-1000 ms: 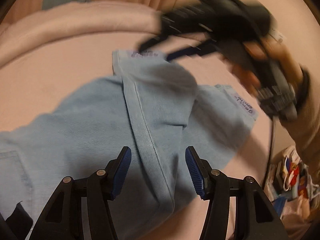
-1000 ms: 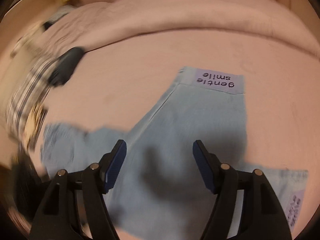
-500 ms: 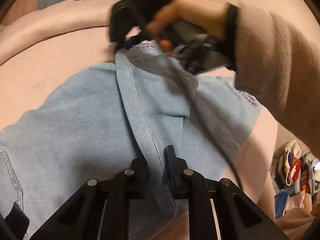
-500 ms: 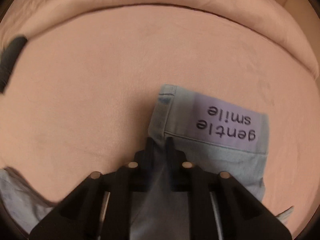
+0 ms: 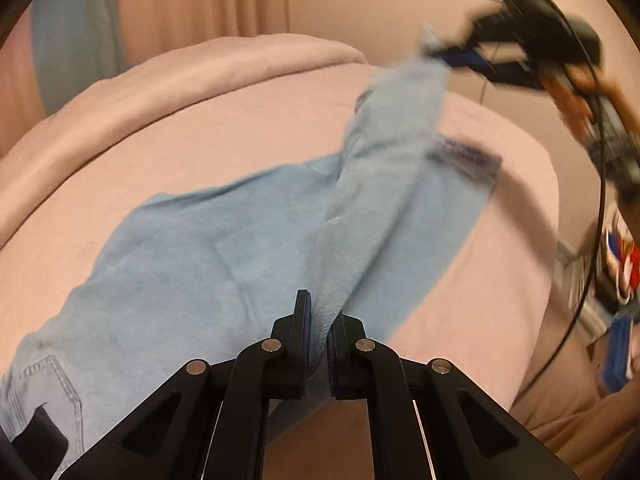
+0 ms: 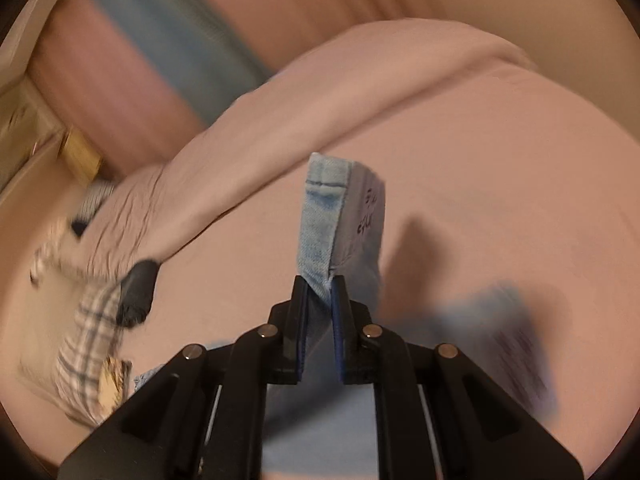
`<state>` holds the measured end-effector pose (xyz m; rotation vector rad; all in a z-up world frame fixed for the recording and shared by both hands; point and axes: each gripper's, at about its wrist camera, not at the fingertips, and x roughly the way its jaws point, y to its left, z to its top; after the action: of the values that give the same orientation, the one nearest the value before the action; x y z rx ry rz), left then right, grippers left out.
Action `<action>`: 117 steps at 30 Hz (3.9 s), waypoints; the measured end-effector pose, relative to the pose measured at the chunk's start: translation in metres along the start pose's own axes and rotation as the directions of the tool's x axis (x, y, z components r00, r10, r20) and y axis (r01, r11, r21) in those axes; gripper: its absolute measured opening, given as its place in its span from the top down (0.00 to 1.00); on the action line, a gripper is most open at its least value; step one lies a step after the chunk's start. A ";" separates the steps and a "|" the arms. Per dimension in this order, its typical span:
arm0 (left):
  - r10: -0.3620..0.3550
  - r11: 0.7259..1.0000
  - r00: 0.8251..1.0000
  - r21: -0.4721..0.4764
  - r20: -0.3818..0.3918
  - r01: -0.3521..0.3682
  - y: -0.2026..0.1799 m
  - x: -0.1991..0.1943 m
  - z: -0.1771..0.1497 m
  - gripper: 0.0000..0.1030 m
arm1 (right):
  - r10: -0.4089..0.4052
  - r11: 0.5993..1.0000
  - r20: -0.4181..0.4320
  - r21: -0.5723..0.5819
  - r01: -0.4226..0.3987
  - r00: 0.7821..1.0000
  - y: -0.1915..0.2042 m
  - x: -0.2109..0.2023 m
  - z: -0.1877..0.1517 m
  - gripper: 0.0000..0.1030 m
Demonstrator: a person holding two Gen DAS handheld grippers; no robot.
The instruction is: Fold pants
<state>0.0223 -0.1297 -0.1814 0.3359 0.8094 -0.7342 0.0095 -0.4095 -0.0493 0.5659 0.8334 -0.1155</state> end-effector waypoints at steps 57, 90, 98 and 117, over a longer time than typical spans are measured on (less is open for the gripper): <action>-0.196 0.976 0.974 -0.117 -0.117 0.183 0.029 0.036 -0.010 0.85 | -0.021 0.925 -0.300 -0.368 -0.096 0.954 0.077 0.070 -0.123 0.70; -0.015 0.950 1.000 -0.313 -0.013 0.010 0.141 0.051 -0.003 0.84 | 0.217 0.796 -0.800 -0.187 -0.575 0.560 0.163 0.193 -0.106 0.56; 0.005 0.955 1.000 -0.297 -0.016 -0.009 0.154 0.046 -0.010 0.84 | 0.148 0.798 -0.792 -0.258 -0.545 0.592 0.152 0.158 -0.132 0.54; 0.022 0.958 1.000 -0.286 -0.013 -0.025 0.154 0.040 -0.025 0.84 | 0.348 0.838 -0.698 -0.069 -0.542 0.626 0.174 0.207 -0.077 0.47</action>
<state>0.1356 -0.0258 -0.2276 0.0876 0.9060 -0.5829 0.1524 -0.1968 -0.1664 0.5376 1.3516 0.7143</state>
